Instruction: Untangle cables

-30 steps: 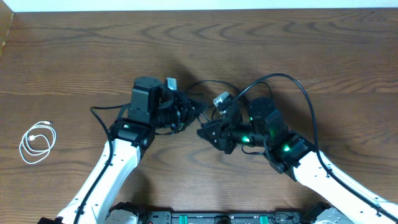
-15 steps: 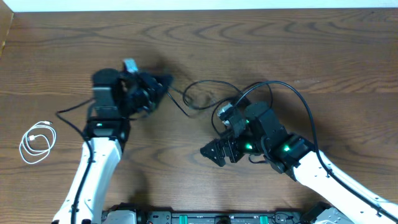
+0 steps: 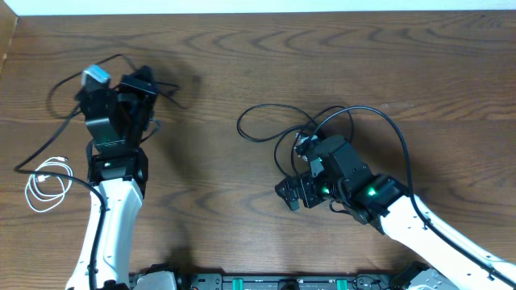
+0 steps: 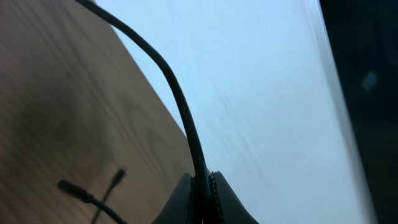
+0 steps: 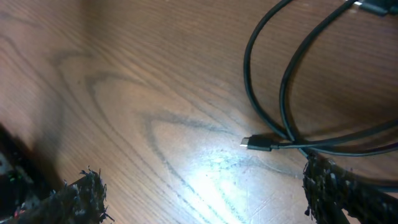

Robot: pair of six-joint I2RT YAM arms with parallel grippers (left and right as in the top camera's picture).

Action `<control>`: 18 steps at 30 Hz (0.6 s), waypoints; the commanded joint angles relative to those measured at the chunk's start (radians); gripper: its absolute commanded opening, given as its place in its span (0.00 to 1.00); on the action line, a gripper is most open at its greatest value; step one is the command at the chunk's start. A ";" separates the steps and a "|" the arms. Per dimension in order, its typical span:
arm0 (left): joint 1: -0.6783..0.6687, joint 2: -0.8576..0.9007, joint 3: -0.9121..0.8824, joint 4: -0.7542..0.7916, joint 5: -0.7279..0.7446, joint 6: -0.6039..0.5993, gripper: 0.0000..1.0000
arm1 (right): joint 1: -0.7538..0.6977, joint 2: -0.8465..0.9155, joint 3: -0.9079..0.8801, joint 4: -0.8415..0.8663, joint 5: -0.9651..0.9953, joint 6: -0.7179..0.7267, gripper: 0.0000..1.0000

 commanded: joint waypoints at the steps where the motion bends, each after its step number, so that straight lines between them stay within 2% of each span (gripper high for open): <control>1: 0.006 0.035 0.010 0.050 -0.242 0.152 0.08 | 0.000 0.028 0.012 0.013 0.027 0.006 0.99; 4: 0.022 0.098 0.013 0.135 -0.223 0.226 0.07 | 0.000 0.055 0.012 0.031 0.026 0.006 0.99; 7: 0.064 0.193 0.065 0.148 -0.124 0.315 0.08 | 0.000 0.081 0.012 0.040 0.026 0.006 0.99; 9: 0.099 0.253 0.129 0.090 -0.079 0.336 0.08 | 0.000 0.096 0.012 0.040 0.027 0.006 0.99; 13: 0.167 0.363 0.285 -0.055 -0.079 0.391 0.08 | 0.000 0.111 0.012 0.042 0.045 0.006 0.99; 18: 0.224 0.477 0.429 -0.117 -0.079 0.485 0.08 | 0.000 0.112 0.012 0.077 0.067 0.006 0.99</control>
